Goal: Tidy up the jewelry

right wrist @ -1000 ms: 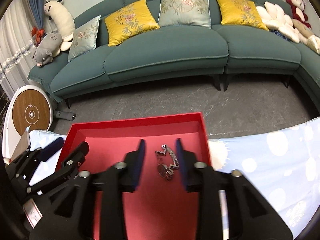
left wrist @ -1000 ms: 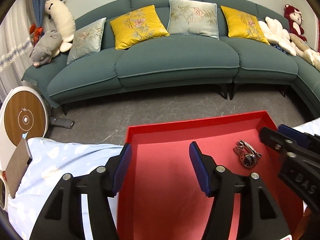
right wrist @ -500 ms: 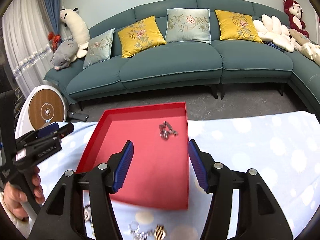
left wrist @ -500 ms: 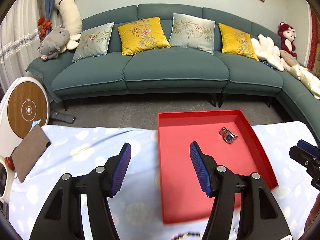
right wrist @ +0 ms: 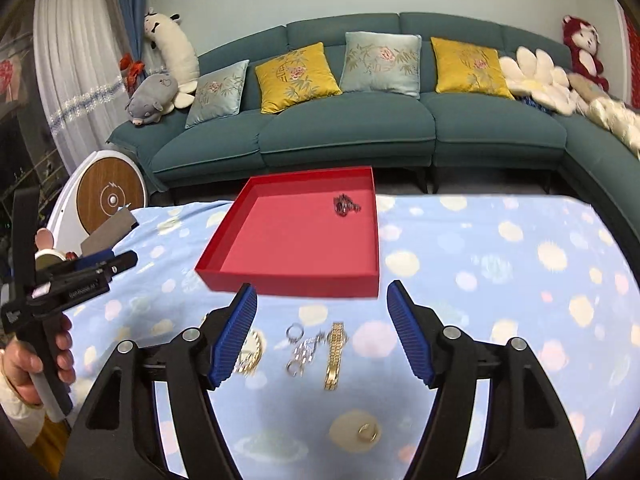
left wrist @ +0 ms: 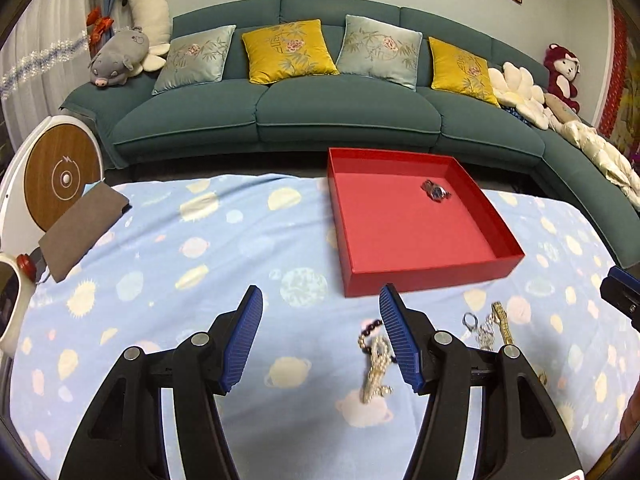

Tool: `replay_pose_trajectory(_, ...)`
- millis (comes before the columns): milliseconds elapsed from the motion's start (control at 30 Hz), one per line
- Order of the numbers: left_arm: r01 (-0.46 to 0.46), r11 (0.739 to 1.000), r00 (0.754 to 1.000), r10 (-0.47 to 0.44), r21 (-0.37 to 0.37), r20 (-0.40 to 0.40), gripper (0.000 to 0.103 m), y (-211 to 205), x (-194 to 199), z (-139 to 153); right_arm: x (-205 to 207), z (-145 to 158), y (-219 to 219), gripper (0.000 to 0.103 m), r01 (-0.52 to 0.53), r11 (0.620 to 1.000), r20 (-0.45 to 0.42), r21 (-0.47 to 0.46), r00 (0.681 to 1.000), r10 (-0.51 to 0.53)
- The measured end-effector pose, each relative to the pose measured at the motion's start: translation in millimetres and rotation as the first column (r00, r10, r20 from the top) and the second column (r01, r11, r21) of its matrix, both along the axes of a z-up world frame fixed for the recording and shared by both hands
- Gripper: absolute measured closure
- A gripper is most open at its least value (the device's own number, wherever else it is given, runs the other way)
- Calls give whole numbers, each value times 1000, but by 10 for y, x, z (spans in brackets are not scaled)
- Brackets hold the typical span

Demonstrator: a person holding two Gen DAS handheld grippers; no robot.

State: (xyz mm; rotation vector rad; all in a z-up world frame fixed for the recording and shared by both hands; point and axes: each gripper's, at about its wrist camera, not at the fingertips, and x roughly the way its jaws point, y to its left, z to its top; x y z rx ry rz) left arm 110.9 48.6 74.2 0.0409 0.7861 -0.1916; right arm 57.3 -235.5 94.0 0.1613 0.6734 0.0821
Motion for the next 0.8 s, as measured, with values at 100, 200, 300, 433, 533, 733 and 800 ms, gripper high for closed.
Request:
replay_pose_trajectory(100,9,1000,1000,-10,-9,-28,44,-6,-133,-125,-79,-126,22,38,5,1000,-31,6,999,-5)
replay_pose_trajectory(200,10,1000,998,-12,-29,-67,44,-12,-221,-250,-99,-184,78,38,-8,999,-40,-32,999,6)
replay_pose_trajectory(300,11,999,997,-14,-30,-81,44,-47,-293,-356,-115,-237,132,38,-23,998,-43,-64,999,20)
replay_pose_trajectory(433,39,999,996,-38,9,-85,44,-136,-304,-482,-108,-298,170,38,-47,996,-55,-73,998,43)
replay_pose_trajectory(533,56,998,991,-55,5,-120,44,-204,-261,-619,-83,-330,198,38,-61,995,-66,-77,996,56)
replay_pose_trajectory(733,88,996,983,-84,14,-163,45,-350,-190,-827,-54,-335,279,38,-78,994,-66,-83,995,72)
replay_pose_trajectory(800,93,995,982,-88,26,-165,47,-384,-185,-864,-46,-346,296,38,-80,993,-69,-82,995,75)
